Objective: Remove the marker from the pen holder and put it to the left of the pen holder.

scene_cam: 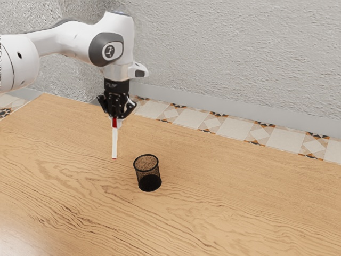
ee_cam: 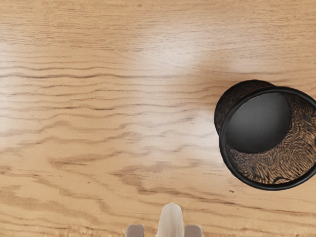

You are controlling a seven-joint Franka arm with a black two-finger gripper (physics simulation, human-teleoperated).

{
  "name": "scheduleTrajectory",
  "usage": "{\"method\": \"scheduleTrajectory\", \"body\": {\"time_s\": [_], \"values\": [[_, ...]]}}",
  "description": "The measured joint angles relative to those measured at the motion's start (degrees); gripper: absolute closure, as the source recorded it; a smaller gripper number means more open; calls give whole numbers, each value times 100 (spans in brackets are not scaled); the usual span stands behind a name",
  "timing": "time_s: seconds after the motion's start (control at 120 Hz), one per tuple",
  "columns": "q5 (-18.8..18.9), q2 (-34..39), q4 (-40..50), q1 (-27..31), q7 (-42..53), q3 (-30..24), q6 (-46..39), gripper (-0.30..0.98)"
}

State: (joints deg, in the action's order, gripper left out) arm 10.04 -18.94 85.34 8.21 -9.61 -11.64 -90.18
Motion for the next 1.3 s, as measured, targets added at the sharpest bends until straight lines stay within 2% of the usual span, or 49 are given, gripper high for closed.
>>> {"method": "scheduleTrajectory", "body": {"time_s": [0.108, 0.3, 0.542, 0.608, 0.767, 0.883, 1.108, 1.3], "values": [[63, -385, -142, 23, -2, 240, 368, 77], [199, -1186, -522, 260, 4, 290, 967, 77], [298, -1651, -640, 307, 6, 437, 1737, 78], [286, -1729, -628, 312, 4, 441, 1842, 69], [243, -1829, -607, 355, -4, 452, 1909, 36], [220, -1799, -592, 408, -3, 451, 1666, 21], [71, -1567, -439, 424, -5, 436, 757, 7], [-67, -901, -204, 429, -20, 336, 51, 3]]}}
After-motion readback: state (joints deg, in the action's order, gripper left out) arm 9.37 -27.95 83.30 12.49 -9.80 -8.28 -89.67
